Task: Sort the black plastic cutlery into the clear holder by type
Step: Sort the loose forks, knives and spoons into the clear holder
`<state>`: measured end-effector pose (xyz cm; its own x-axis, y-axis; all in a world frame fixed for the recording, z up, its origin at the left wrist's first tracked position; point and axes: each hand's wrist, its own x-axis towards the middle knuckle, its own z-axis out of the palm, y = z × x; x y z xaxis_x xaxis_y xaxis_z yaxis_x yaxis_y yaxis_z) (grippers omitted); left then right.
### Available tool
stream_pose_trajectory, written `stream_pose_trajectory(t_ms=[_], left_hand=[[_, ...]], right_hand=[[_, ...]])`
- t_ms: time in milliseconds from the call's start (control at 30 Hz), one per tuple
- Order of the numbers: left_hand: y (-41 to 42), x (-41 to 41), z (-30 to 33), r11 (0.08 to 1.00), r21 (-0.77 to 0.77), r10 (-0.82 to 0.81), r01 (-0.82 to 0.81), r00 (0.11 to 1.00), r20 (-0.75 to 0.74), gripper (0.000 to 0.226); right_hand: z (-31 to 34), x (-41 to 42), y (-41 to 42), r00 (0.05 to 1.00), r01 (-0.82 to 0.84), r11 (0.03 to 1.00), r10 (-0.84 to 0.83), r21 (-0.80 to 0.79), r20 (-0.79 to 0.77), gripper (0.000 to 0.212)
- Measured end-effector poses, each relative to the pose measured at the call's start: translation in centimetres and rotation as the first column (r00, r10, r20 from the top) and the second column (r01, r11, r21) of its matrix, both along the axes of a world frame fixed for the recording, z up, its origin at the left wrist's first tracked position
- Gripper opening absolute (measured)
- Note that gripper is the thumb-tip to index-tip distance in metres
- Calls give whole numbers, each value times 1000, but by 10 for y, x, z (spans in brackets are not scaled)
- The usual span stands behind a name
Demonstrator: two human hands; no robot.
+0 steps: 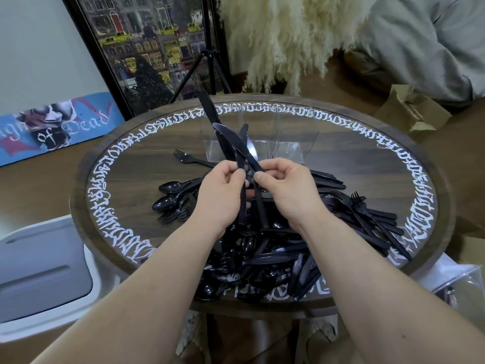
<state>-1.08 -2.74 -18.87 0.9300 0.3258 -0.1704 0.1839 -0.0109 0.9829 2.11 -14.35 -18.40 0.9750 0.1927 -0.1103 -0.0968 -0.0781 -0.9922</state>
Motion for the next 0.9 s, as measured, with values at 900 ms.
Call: stream_pose_trajectory(t_ms=[900], left_hand=[[9,4,-10,998,39,51,-51,999,-3,20]], right_hand=[[-4,6,-4,997,72,992,-72,-106,8,6]])
